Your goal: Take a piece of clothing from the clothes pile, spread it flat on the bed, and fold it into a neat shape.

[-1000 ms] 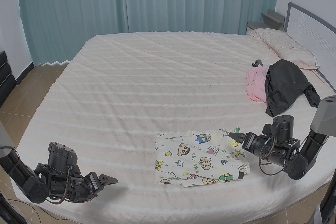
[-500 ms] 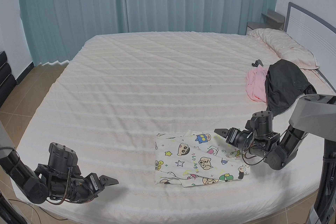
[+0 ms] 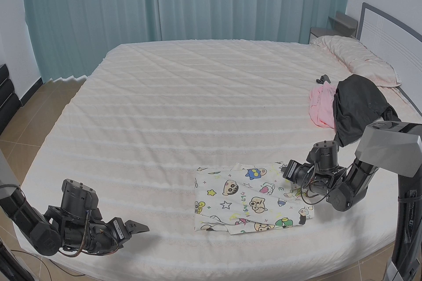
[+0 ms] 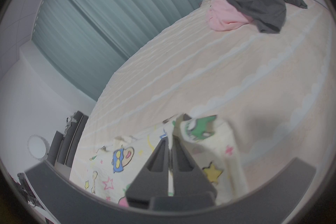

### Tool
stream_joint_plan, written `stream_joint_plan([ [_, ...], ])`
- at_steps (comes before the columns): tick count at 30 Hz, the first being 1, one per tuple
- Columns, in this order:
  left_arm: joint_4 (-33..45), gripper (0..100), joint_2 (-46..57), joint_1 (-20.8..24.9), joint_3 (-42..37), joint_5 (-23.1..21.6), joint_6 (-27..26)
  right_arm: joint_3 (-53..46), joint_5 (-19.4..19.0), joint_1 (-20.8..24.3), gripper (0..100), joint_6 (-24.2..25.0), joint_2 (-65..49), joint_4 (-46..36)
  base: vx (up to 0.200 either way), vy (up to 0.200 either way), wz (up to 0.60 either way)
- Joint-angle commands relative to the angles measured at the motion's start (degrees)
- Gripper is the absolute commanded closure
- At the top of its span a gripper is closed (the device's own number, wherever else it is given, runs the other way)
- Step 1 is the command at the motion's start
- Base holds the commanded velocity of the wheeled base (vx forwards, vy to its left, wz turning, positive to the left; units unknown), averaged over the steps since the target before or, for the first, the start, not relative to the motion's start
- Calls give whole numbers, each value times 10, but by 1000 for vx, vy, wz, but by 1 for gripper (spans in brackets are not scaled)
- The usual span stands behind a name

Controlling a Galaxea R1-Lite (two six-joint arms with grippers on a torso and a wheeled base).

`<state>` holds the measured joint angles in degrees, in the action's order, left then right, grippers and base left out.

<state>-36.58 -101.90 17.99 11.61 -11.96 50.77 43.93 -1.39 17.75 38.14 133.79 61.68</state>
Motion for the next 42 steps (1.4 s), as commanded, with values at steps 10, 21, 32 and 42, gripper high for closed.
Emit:
stream_joint_plan([
  [10,-1,0,-2,0,-1,0,0,42,5,-44,100,6,15,5,0,0,0],
  [21,-2,0,-6,1,0,0,-1,63,6,-46,100,6,16,4,0,0,0],
  [32,-2,0,-6,2,0,0,-1,74,6,-48,0,6,17,-5,0,0,0],
  [42,-2,0,-5,2,-1,0,-1,-52,0,-54,0,7,-101,-11,0,0,0],
])
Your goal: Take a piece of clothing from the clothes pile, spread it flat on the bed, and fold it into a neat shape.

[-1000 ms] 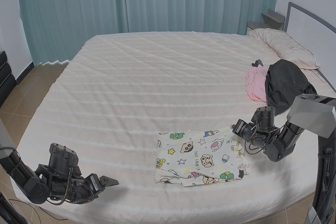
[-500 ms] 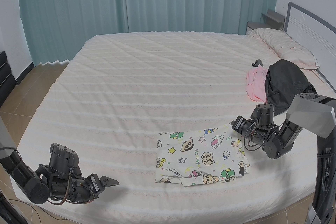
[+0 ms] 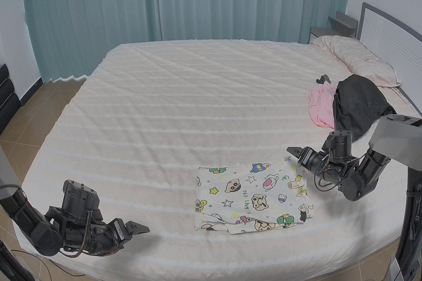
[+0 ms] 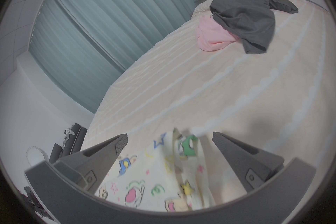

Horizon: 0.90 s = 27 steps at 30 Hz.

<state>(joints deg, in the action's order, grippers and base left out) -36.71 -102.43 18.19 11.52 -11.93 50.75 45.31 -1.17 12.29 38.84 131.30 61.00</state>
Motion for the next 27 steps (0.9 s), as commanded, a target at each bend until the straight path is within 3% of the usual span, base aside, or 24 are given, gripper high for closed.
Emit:
stream_joint_plan([
  [1,0,0,0,0,1,1,1,-87,-2,4,0,0,-88,-6,0,0,0],
  [14,0,0,5,0,0,2,-1,-247,-1,94,0,30,-136,-4,0,0,0],
  [27,-1,0,5,0,0,2,-1,-290,-1,110,0,31,-135,-1,0,0,0],
])
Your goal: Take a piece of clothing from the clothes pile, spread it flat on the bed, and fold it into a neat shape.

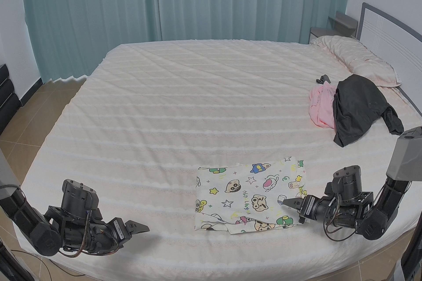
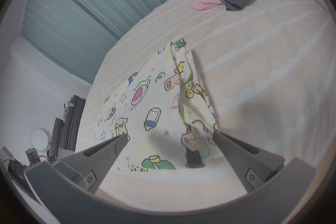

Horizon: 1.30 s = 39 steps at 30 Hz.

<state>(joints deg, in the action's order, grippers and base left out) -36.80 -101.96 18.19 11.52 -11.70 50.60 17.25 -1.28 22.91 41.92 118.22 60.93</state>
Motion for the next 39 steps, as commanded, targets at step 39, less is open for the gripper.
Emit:
stream_joint_plan([
  [39,0,0,-3,0,0,-2,-1,-21,19,32,0,127,46,34,0,0,0],
])
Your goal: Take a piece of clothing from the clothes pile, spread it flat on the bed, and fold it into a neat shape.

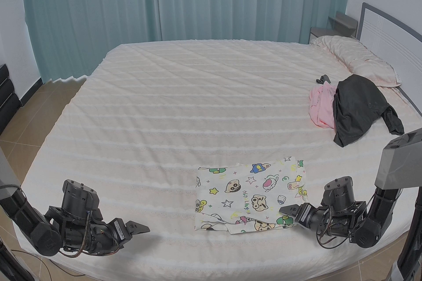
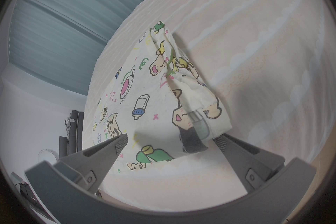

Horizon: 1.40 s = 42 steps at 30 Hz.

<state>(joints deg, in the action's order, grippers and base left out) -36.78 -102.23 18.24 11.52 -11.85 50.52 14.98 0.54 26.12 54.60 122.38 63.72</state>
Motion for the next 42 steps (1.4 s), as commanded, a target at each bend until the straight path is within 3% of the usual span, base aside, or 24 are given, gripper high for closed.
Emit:
stream_joint_plan([
  [1,0,0,-2,0,0,0,0,1,3,2,0,1,5,8,0,0,0],
  [4,0,0,-2,0,0,-1,0,4,19,2,0,1,9,9,0,0,0],
  [5,0,0,-1,0,0,0,0,4,20,2,100,1,8,10,0,0,0],
  [28,0,0,-2,1,1,-1,-2,-36,26,-5,100,-7,-79,-1,0,0,0],
  [33,0,0,-1,3,1,0,0,-37,25,-14,100,-21,-115,-33,0,0,0],
  [42,0,0,-2,4,0,0,0,-44,25,-19,100,-35,-89,-47,0,0,0],
])
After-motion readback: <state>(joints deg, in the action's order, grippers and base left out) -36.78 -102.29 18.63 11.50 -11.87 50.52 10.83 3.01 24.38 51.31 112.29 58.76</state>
